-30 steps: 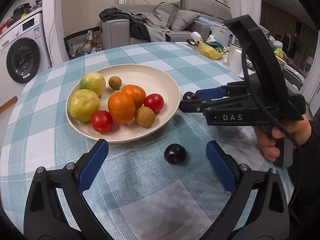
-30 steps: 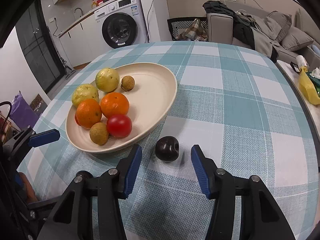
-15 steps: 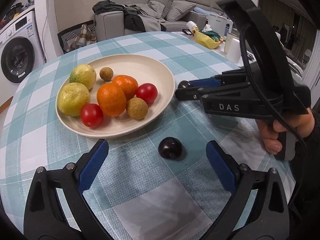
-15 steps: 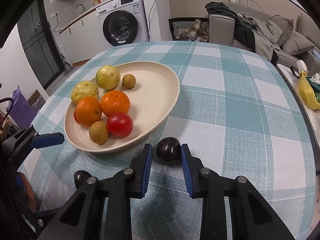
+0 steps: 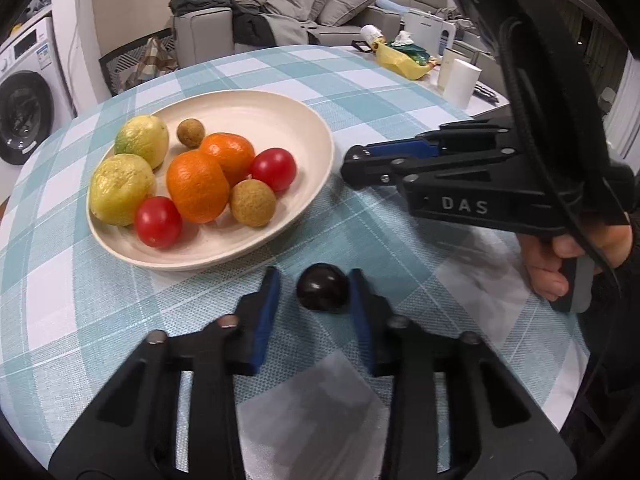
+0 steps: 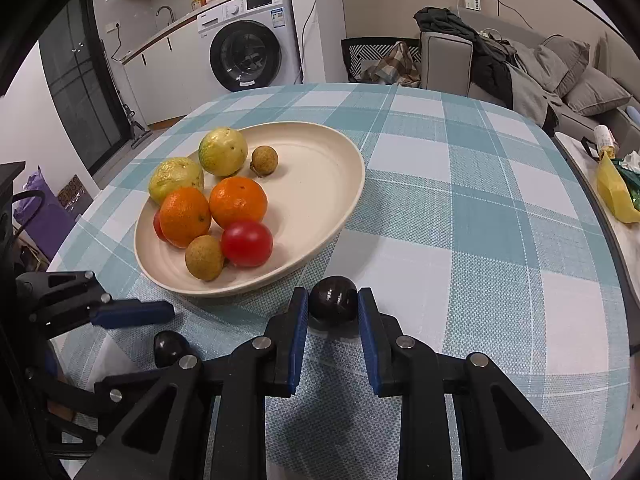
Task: Organize fruits
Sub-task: 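Close the right gripper around the dark plum while the left grasps the other plum, then carry both dark plums over the plate with both grippers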
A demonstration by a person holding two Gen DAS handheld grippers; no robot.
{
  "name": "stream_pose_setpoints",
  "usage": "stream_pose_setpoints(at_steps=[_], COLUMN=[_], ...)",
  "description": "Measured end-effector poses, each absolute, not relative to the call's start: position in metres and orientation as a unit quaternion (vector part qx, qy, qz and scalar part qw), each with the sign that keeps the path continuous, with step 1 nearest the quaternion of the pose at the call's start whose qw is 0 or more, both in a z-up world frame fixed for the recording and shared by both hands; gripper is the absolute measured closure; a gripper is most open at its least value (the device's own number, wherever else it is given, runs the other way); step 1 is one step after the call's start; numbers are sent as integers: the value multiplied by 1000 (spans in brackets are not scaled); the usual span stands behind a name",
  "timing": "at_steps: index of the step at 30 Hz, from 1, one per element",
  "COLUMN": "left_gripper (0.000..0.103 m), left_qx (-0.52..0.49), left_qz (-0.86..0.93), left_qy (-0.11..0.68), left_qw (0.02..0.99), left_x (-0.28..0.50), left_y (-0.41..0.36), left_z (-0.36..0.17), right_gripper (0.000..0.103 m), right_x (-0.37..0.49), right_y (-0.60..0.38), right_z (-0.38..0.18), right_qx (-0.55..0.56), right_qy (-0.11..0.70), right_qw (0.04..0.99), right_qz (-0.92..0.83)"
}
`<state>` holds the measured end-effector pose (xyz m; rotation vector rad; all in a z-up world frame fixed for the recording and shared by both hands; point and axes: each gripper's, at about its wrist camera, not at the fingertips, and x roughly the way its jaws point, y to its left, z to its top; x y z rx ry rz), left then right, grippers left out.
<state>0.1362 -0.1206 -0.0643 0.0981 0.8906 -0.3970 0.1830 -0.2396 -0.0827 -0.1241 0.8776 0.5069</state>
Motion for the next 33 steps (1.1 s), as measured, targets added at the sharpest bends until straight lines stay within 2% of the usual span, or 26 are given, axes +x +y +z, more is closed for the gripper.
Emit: stream_pose_setpoints(at_steps=[33], left_gripper=[80], left_qx=[16], left_qz=[-167], left_qy=[371], left_qw=[914], left_x=[121], left_y=[-96], left_z=[-44], right_gripper=[77], right_x=[173], right_y=[-244], right_z=[-81], right_qx=[-72], right_qy=[419], right_qw=[870], right_qz=[251])
